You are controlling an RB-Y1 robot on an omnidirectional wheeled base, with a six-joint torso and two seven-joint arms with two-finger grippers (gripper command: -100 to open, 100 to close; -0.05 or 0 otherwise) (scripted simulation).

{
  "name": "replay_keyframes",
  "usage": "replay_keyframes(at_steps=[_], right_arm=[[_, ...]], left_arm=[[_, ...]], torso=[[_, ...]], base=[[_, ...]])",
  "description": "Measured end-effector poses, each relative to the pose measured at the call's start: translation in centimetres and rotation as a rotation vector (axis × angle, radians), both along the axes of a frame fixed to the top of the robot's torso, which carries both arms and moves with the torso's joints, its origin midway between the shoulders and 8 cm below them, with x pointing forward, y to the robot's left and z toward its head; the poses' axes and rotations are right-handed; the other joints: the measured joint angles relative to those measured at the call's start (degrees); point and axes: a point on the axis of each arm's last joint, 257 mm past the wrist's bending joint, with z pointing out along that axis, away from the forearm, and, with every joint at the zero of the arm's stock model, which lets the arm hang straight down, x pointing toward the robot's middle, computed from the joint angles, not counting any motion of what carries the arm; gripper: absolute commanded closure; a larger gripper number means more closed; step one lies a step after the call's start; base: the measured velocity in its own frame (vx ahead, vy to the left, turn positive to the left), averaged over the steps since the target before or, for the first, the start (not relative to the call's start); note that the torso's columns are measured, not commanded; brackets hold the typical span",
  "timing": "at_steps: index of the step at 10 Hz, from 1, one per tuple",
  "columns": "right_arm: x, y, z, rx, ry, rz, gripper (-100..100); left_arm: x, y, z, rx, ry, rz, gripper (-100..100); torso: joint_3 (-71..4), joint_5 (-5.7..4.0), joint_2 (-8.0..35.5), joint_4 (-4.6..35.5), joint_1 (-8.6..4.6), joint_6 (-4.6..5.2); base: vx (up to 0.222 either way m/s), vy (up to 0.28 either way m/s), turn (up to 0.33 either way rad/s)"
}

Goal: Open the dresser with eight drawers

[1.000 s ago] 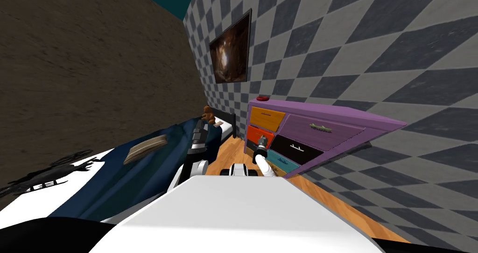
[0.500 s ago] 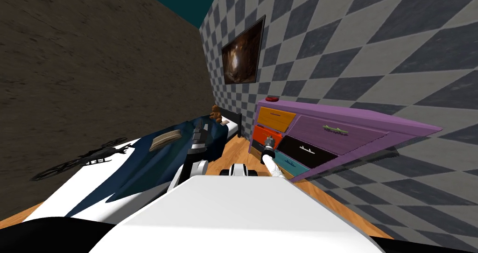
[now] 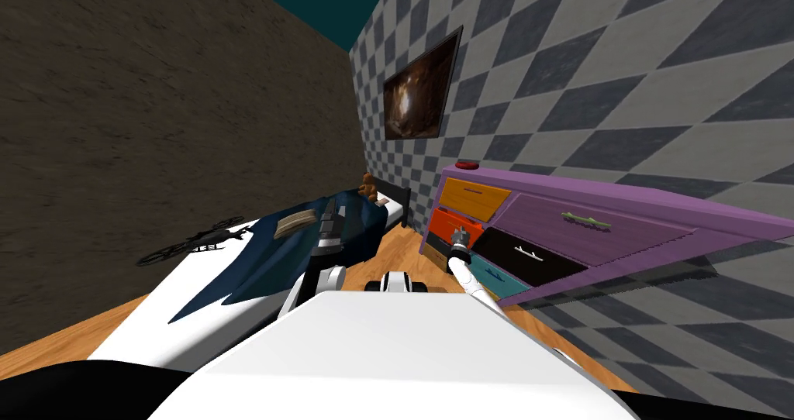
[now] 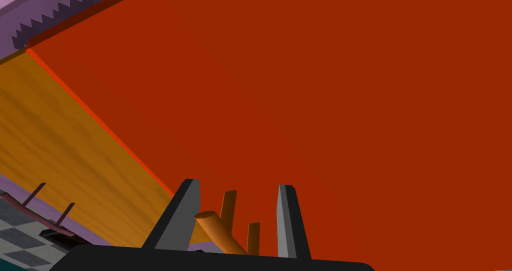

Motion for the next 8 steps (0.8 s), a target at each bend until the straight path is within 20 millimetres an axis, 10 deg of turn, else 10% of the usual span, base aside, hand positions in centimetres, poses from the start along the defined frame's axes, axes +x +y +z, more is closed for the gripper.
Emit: replay_keyframes(at_steps=[5, 8], right_arm=[[-1.4, -6.7, 0.5, 0.000, 0.001, -0.064, 100], [-1.5, -7.4, -0.1, 0.022, 0.002, -0.074, 100]], left_arm=[[0.0, 0.0, 0.0, 0.000, 0.000, 0.000, 0], [0.0, 0.0, 0.0, 0.000, 0.000, 0.000, 0]], torso=[[0.1, -0.02, 0.1, 0.0, 0.17, -0.01], [0.0, -0.20, 0.0, 0.0, -0.38, 0.06]], base=[[-0.033, 0.076, 0.079], [-0.021, 0.045, 0.082]])
